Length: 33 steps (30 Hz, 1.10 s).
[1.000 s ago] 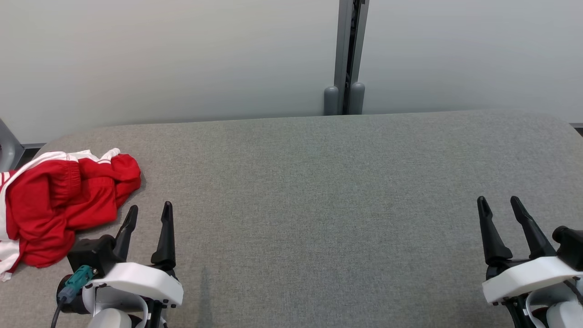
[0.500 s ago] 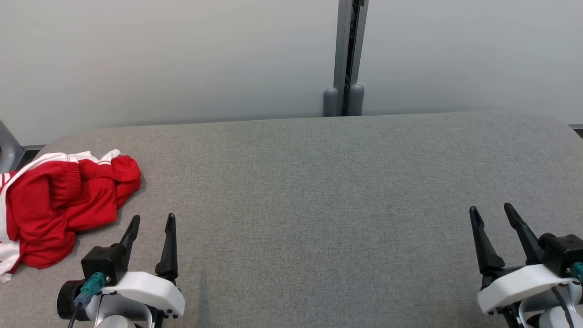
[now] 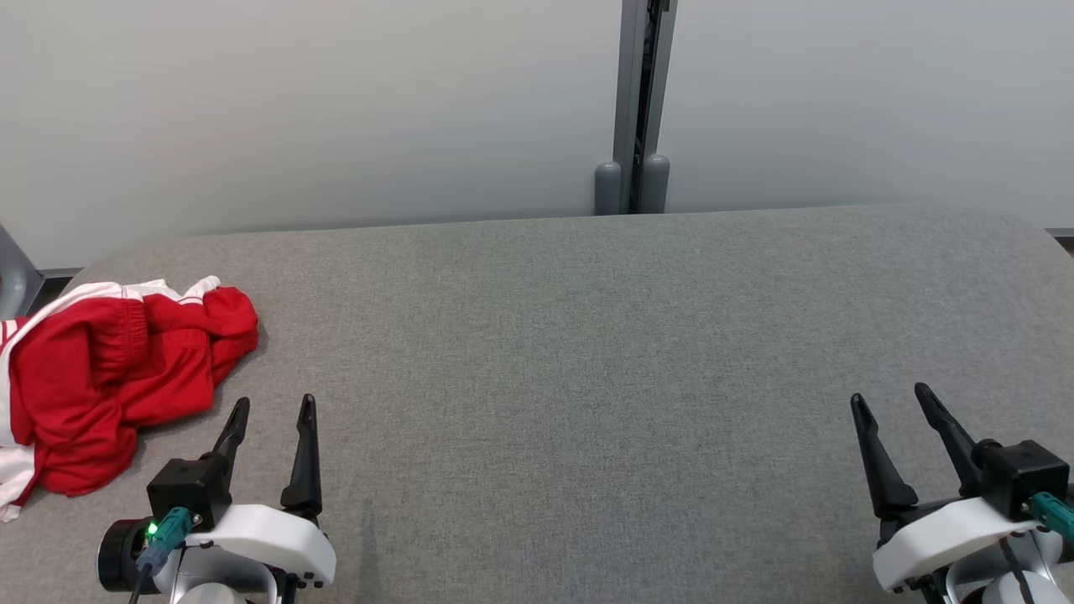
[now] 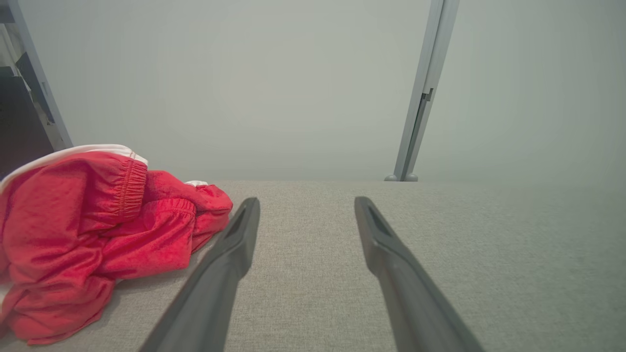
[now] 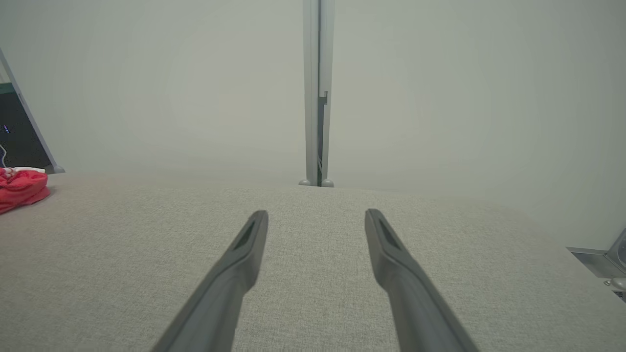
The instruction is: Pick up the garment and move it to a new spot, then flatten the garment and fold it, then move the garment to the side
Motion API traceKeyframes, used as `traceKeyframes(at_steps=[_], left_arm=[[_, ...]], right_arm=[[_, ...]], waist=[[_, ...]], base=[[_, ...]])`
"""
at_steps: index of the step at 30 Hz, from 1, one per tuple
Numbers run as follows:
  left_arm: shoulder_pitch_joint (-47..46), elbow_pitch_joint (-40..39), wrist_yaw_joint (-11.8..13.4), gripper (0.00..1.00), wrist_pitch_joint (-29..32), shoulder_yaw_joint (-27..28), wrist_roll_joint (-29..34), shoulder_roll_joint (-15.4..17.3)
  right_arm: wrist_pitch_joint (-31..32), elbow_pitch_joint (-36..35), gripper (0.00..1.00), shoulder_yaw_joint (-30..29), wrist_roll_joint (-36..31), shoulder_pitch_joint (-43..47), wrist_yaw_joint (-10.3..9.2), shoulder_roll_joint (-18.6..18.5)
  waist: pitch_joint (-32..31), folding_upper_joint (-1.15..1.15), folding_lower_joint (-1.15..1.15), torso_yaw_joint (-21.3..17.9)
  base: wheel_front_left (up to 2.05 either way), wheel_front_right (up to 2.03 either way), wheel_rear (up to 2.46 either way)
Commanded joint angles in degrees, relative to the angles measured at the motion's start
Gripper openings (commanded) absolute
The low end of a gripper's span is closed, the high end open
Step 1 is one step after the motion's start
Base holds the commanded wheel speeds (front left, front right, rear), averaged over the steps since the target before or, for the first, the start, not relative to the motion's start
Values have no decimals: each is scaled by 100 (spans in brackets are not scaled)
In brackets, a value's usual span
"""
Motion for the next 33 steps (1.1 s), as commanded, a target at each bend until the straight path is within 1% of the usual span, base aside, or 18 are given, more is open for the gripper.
traceKeyframes(at_steps=[1, 6, 16, 22, 33], left_arm=[[27, -6, 19, 100, -42, 19, 69, 26], [41, 46, 22, 100, -85, -6, 187, 46], [72, 100, 79, 100, -140, -26, 353, 25], [80, 99, 117, 100, -105, 10, 202, 2], [66, 121, 146, 100, -96, -25, 117, 58]], right_arm=[[-72, -8, 100, 9, -101, 12, 11, -48], [-127, 11, 100, -36, -162, 10, 11, -35], [-224, -213, 100, -104, 13, 101, 13, 44], [-211, -252, 100, -127, 386, 107, 13, 82], [-211, -219, 100, -88, 417, 134, 13, 45]], waist=[[-1, 0, 0, -4], [1, 0, 0, -16], [-4, 0, 0, -34], [-3, 0, 0, -23], [-2, 0, 0, -14]], base=[[0, 0, 0], [0, 0, 0], [0, 0, 0], [0, 0, 0], [0, 0, 0]])
